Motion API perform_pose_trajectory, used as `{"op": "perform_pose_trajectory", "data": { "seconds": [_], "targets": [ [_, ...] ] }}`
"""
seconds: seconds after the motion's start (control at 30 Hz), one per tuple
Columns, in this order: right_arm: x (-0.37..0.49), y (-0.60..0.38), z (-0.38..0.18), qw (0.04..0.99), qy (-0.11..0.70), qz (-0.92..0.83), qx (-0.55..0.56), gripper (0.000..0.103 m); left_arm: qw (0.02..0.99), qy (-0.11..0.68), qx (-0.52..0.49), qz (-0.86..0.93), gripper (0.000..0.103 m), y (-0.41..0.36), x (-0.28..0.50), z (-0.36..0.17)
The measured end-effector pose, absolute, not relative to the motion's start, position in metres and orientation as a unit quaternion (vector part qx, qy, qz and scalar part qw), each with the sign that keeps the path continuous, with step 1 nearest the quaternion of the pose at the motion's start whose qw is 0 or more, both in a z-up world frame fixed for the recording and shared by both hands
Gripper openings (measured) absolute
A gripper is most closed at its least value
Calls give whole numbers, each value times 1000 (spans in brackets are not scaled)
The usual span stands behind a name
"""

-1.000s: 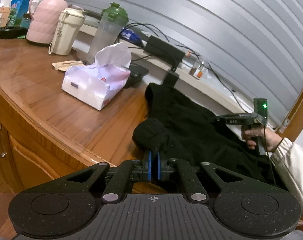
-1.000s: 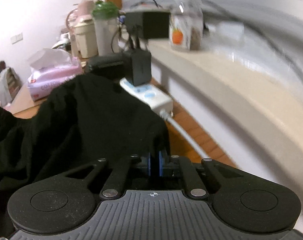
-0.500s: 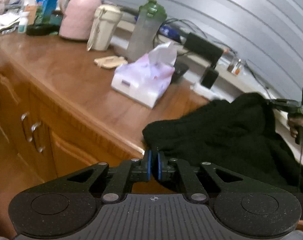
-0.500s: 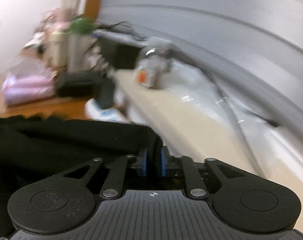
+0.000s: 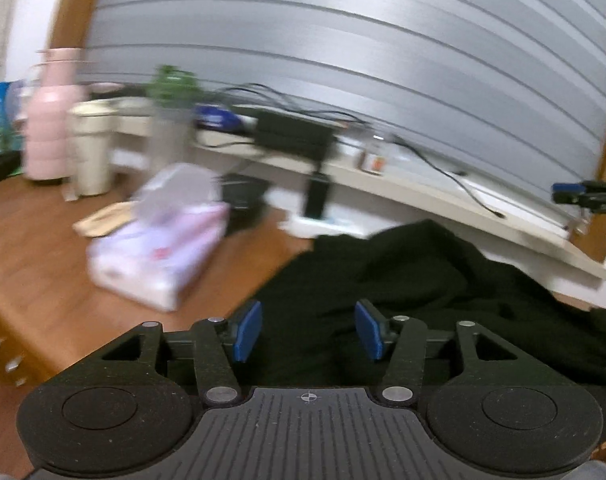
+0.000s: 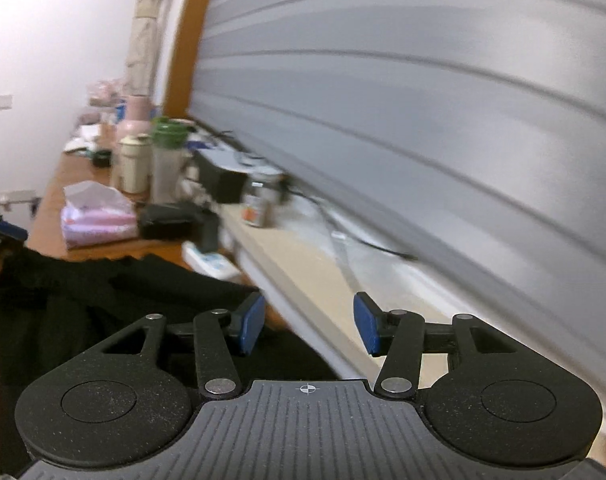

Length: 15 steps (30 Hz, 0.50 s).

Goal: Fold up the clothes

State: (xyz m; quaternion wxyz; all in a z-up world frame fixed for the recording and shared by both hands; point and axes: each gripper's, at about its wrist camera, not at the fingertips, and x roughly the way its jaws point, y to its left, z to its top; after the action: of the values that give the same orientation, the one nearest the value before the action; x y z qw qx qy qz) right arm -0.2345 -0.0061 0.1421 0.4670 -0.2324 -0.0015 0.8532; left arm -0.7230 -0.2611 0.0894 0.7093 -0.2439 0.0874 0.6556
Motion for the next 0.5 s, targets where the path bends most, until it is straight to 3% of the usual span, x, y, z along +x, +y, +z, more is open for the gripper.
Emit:
{"op": "perform_pose_trajectory", "data": {
  "seconds": [0.2, 0.37, 0.47, 0.5],
  "targets": [
    [-141, -60, 154, 539, -20, 802, -258, 50, 749, 97, -240, 610, 59, -211, -667, 84],
    [-63, -99, 126, 592, 9, 761, -265, 49, 782, 106, -231, 569, 64, -172, -611, 84],
    [-20, -131, 91, 618, 57, 744, -248, 44, 803, 112, -220, 542, 68, -150, -570, 85],
    [-7, -138, 74, 620, 81, 742, -242, 38, 811, 115, -215, 531, 69, -143, -555, 85]
  ]
}}
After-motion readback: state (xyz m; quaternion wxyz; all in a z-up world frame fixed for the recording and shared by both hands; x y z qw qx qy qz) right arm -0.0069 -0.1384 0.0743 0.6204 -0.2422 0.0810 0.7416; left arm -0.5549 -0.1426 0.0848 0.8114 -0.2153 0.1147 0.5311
